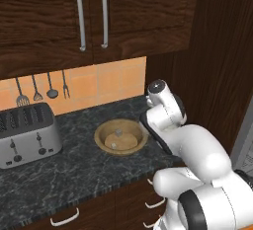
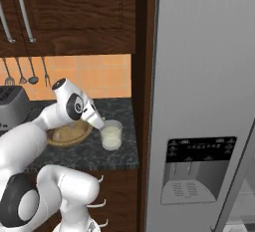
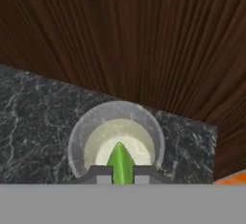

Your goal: Grab a lemon wedge from the fridge and one ice cube from the ice bowl, and put them in the glass of lemonade.

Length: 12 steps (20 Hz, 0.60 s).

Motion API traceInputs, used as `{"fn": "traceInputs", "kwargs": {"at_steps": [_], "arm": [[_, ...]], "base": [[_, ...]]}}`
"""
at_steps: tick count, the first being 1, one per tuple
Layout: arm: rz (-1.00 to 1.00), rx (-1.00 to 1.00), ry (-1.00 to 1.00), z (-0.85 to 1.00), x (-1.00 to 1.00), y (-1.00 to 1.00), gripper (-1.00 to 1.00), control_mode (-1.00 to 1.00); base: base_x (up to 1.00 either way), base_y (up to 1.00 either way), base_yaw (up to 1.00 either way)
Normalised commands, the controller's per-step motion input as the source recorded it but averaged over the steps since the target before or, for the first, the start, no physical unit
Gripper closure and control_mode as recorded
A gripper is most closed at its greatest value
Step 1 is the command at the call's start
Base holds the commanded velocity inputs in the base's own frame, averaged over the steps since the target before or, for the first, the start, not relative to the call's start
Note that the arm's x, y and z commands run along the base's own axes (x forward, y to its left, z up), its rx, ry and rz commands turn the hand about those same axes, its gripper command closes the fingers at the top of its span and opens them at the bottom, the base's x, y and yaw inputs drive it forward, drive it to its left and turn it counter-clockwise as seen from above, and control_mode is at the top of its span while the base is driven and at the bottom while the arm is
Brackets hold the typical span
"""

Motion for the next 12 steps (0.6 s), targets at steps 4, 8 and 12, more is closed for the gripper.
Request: {"fn": "traceInputs", "kwargs": {"at_steps": [4, 8, 12], "arm": [[-0.07, 0.03, 0.0, -0.18, 0.15, -0.04, 1.0, -1.0], [-0.07, 0.01, 0.02, -0.14, 0.23, -0.09, 1.0, -1.0], [-0.07, 0.02, 0.02, -0.09, 0.33, -0.13, 1.0, -1.0]], "base": [[0.0, 0.0, 0.0], [0.0, 0.0, 0.0], [0.0, 0.0, 0.0]]}}
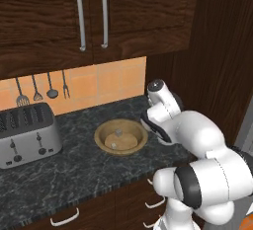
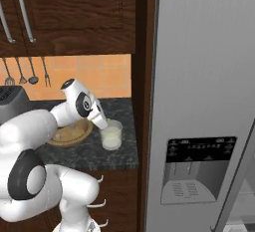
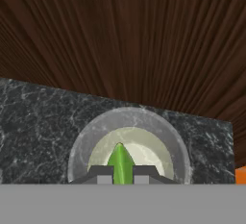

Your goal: Grab a lemon wedge from the fridge and one ice cube from the ice bowl, and put them in the glass of lemonade.

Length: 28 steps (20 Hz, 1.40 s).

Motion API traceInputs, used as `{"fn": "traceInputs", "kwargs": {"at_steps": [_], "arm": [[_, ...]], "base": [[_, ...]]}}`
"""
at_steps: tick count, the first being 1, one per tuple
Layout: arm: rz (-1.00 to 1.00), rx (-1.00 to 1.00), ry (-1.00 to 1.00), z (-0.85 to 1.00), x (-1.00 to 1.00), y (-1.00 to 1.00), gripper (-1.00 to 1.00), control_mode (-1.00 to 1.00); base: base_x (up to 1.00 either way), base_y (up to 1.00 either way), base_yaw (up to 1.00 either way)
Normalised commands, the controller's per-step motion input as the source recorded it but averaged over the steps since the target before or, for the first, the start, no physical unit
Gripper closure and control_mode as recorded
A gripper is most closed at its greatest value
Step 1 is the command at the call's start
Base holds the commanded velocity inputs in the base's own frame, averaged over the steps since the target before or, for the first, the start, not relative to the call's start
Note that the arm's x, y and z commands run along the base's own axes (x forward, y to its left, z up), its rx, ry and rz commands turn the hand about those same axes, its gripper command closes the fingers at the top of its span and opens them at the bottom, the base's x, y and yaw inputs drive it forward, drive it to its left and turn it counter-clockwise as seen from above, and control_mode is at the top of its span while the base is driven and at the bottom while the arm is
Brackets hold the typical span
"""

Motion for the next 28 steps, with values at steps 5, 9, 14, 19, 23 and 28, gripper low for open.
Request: {"fn": "traceInputs", "kwargs": {"at_steps": [5, 9, 14, 19, 23, 28], "arm": [[-0.06, 0.0, 0.01, -0.14, 0.3, -0.1, 1.0, -1.0], [-0.06, 0.0, 0.0, -0.24, 0.16, -0.1, 1.0, -1.0], [-0.06, 0.0, 0.0, -0.23, 0.06, -0.17, 1.0, -1.0], [-0.06, 0.0, 0.0, -0.17, 0.1, -0.1, 1.0, -1.0], [-0.06, 0.0, 0.0, -0.14, 0.09, -0.09, 1.0, -1.0], [-0.05, 0.0, 0.0, -0.09, 0.0, -0.13, 1.0, -1.0]], "base": [[0.0, 0.0, 0.0], [0.0, 0.0, 0.0], [0.0, 0.0, 0.0], [0.0, 0.0, 0.0], [0.0, 0.0, 0.0], [0.0, 0.0, 0.0]]}}
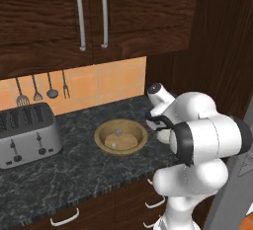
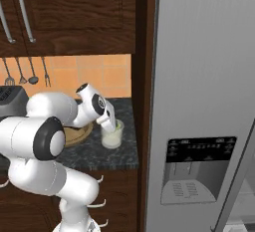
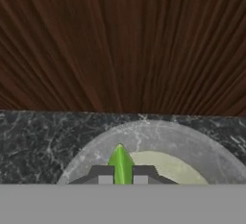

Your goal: Grab a lemon wedge from the fridge and one ice cube from the ice bowl, and put them in the glass of lemonade.

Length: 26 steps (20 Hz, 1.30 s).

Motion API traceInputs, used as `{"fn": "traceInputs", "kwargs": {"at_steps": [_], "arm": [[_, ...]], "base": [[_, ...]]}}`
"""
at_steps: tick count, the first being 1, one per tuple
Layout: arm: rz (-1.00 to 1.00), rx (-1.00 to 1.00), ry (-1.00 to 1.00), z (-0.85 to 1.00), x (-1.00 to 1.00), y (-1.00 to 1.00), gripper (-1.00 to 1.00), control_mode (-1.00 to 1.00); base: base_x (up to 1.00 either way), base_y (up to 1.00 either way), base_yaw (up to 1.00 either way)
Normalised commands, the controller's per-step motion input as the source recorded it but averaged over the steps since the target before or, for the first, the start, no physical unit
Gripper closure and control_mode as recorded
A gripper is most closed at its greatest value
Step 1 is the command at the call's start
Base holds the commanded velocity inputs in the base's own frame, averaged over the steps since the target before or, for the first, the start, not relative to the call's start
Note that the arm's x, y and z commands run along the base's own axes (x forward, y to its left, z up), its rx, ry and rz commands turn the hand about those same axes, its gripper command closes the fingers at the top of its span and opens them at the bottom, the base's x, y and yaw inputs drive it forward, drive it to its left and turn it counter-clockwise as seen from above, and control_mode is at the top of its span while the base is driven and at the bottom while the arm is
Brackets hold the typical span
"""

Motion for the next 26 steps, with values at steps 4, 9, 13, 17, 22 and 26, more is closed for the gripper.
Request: {"fn": "traceInputs", "kwargs": {"at_steps": [4, 9, 13, 17, 22, 26], "arm": [[-0.04, 0.0, -0.03, 0.1, -0.22, 0.0, -1.0, -1.0], [-0.05, 0.0, -0.11, 0.6, -0.38, 0.07, -1.0, -1.0], [-0.04, 0.0, -0.1, 0.79, -0.25, 0.03, -1.0, -1.0], [-0.02, -0.01, -0.06, 0.27, -0.32, 0.14, -1.0, -1.0], [0.0, -0.04, 0.0, 0.0, -0.25, 0.7, -1.0, -1.0], [0.07, -0.02, 0.0, 0.01, -0.23, 0.72, -1.0, -1.0]], "base": [[0.0, 0.0, 0.0], [0.0, 0.0, 0.0], [0.0, 0.0, 0.0], [0.0, 0.0, 0.0], [0.0, 0.0, 0.0], [0.0, 0.0, 0.0]]}}
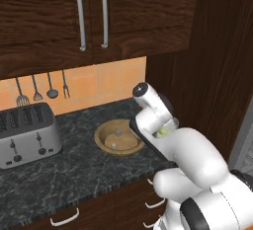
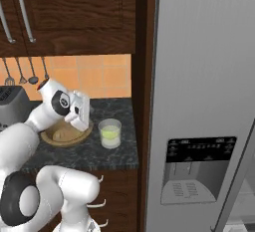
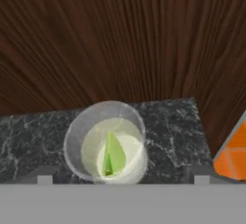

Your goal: Grab a lemon wedge from the fridge and one ice cube from the ice bowl, and put them in the glass of lemonade.

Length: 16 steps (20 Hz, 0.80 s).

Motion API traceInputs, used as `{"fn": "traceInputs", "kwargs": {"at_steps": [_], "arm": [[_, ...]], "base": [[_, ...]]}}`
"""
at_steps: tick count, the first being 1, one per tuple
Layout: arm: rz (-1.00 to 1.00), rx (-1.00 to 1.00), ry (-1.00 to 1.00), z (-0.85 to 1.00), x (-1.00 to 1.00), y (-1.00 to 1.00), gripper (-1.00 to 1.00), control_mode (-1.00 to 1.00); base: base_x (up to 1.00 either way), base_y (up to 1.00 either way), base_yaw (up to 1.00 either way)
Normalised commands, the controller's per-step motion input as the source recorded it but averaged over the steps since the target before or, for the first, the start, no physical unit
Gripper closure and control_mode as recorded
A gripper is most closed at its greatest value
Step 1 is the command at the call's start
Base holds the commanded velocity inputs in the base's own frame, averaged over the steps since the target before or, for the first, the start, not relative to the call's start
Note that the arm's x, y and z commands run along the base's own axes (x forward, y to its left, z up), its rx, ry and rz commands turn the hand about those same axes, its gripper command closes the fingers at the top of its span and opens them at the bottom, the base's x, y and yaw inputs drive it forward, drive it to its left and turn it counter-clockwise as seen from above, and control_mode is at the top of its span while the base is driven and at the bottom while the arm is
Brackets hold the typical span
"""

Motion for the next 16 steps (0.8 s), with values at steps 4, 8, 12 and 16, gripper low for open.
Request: {"fn": "traceInputs", "kwargs": {"at_steps": [4, 8, 12, 16], "arm": [[0.21, 0.0, 0.1, 0.0, -0.17, 0.69, -1.0, -1.0], [0.28, 0.01, 0.18, 0.06, -0.05, 0.64, -1.0, -1.0], [0.31, 0.05, 0.18, 0.01, 0.0, 0.6, -1.0, -1.0], [0.35, 0.05, 0.2, 0.0, 0.0, 0.57, -1.0, -1.0]], "base": [[0.0, 0.0, 0.0], [0.0, 0.0, 0.0], [0.0, 0.0, 0.0], [0.0, 0.0, 0.0]]}}
